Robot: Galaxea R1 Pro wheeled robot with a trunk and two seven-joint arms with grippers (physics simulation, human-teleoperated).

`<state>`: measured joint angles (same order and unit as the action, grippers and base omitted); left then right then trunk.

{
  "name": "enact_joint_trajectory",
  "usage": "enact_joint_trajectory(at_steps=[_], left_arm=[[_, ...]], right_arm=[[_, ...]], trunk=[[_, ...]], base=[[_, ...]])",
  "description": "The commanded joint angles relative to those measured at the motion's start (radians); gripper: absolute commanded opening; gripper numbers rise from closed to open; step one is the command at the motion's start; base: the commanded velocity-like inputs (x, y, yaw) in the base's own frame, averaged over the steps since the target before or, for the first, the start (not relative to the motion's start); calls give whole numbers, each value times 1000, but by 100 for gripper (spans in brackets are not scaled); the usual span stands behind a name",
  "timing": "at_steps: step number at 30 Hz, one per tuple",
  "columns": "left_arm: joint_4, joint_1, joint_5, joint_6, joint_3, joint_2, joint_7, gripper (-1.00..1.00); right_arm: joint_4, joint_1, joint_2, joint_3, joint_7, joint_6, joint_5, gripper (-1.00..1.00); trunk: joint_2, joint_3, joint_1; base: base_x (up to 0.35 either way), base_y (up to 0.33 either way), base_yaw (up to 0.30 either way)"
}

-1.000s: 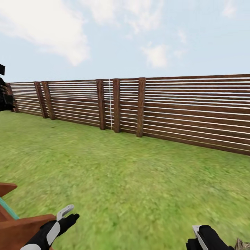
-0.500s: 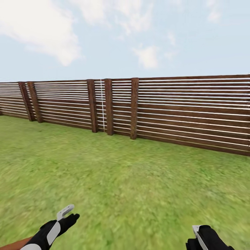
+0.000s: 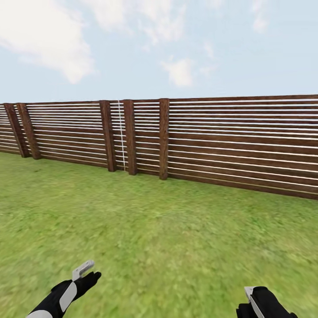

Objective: Take the three Easter eggs out of the wicker basket on the lawn in the garden, then place them on the lawn next to a single tree (choose any tree) so that all three eggs are next to the same tree and none are left in the basket.

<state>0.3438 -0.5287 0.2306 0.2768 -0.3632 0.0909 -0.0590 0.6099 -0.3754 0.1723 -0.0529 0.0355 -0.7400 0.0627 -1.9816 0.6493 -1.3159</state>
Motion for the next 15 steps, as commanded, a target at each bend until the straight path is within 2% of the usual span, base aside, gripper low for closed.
enact_joint_trajectory(at_steps=[1, 15], left_arm=[[1, 0, 4, 7, -6, 0, -4, 100], [1, 0, 4, 7, -6, 0, -4, 100]], right_arm=[[1, 0, 0, -3, 3, -4, 6, 100], [1, 0, -2, -1, 4, -4, 6, 100]], trunk=[[0, 1, 0], [0, 1, 0]], base=[[326, 37, -1], [321, 165, 0]])
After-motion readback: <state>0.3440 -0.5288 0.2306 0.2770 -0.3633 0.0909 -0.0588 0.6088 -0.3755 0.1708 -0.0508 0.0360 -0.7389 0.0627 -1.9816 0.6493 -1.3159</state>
